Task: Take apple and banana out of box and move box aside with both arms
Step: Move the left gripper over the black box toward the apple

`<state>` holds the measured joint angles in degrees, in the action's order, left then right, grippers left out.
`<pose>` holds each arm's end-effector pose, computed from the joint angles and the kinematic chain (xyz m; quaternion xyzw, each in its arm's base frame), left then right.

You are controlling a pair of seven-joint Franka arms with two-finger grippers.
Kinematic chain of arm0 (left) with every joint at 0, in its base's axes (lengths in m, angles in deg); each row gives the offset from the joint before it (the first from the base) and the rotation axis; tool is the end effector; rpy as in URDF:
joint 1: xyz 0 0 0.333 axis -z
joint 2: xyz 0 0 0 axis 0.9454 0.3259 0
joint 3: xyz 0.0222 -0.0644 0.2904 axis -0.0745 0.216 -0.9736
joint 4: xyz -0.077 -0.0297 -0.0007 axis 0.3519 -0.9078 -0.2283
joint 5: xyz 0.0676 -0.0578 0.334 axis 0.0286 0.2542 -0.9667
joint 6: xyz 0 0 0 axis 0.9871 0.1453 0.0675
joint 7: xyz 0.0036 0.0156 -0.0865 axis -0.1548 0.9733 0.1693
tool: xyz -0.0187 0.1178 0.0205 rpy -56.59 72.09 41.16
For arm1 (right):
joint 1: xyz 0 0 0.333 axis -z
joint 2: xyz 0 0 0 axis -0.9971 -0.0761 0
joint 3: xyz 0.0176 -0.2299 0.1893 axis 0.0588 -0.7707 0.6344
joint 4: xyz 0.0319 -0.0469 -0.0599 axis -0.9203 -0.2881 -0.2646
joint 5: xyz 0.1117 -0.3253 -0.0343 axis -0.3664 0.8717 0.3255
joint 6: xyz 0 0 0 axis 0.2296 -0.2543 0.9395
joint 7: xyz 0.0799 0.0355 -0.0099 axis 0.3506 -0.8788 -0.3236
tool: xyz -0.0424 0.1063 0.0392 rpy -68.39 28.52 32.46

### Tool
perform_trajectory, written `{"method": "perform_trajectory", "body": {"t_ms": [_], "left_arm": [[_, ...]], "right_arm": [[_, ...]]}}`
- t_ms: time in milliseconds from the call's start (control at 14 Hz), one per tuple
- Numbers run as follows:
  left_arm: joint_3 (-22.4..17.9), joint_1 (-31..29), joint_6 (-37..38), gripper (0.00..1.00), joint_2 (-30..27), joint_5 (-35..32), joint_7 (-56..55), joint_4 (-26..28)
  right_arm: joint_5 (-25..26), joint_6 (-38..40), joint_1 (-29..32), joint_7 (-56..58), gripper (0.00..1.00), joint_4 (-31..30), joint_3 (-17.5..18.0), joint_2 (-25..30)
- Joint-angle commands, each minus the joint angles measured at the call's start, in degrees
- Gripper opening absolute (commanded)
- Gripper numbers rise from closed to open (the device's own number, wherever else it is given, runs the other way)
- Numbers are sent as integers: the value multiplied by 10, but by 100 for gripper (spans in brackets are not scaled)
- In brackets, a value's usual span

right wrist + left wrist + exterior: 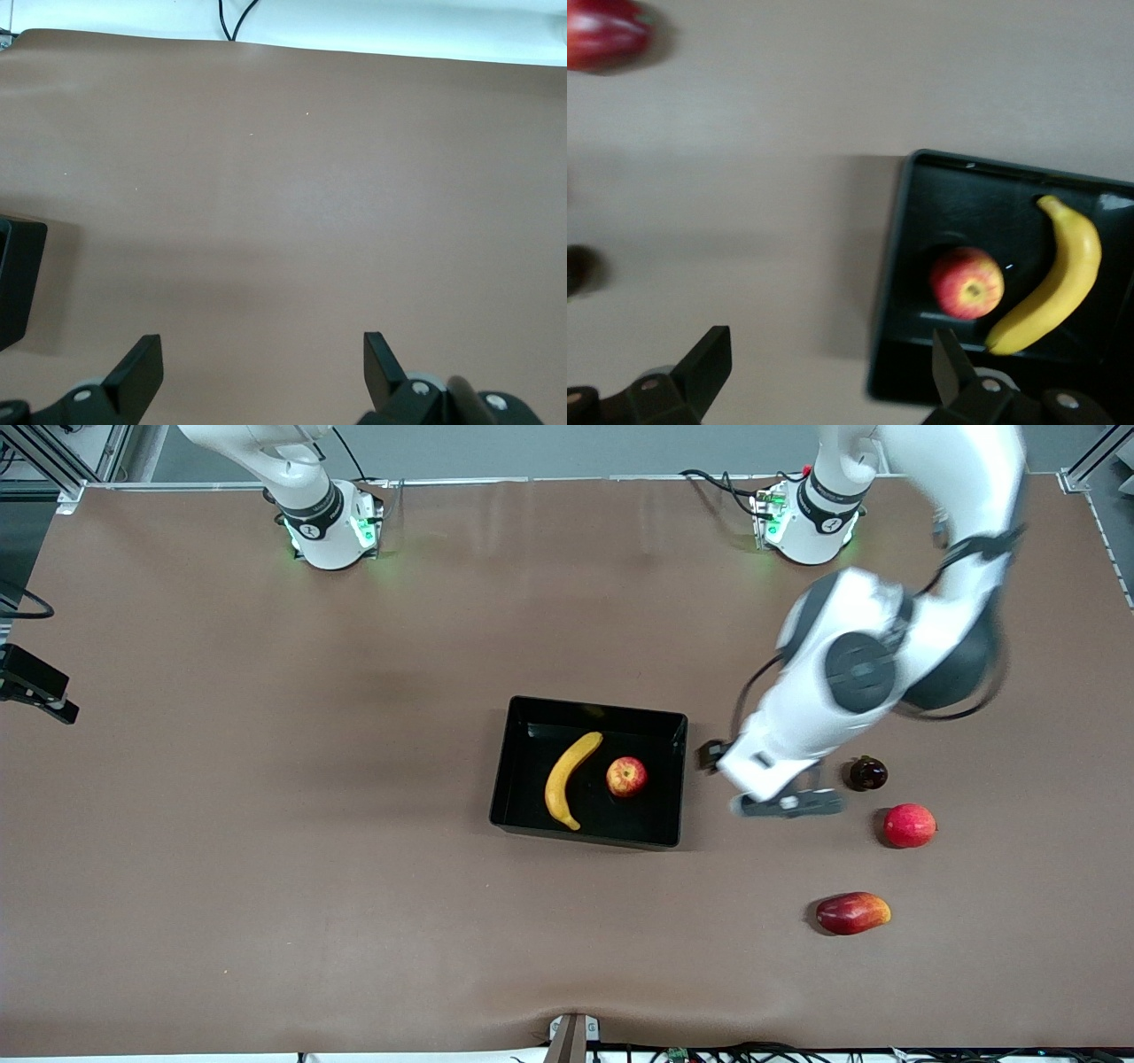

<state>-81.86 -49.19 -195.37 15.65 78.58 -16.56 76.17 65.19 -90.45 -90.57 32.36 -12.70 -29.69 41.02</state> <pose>0.5743 -0.2906 0.3874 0.9996 0.0058 -0.0221 0.0183 0.5575 -0.0321 0.6294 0.9965 0.0392 0.0733 0.0046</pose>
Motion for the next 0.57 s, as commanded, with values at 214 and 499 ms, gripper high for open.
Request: {"method": "perform_trajectory", "body": {"t_ms": [214,499], "left_arm": [[-7,79,-128,100,109,6,-56,-29],[-5,90,-174,100,143,7,-58,-25]], "right_arm": [[9,9,5,8,100,6,4,4],[9,9,5,8,100,7,4,4]]}}
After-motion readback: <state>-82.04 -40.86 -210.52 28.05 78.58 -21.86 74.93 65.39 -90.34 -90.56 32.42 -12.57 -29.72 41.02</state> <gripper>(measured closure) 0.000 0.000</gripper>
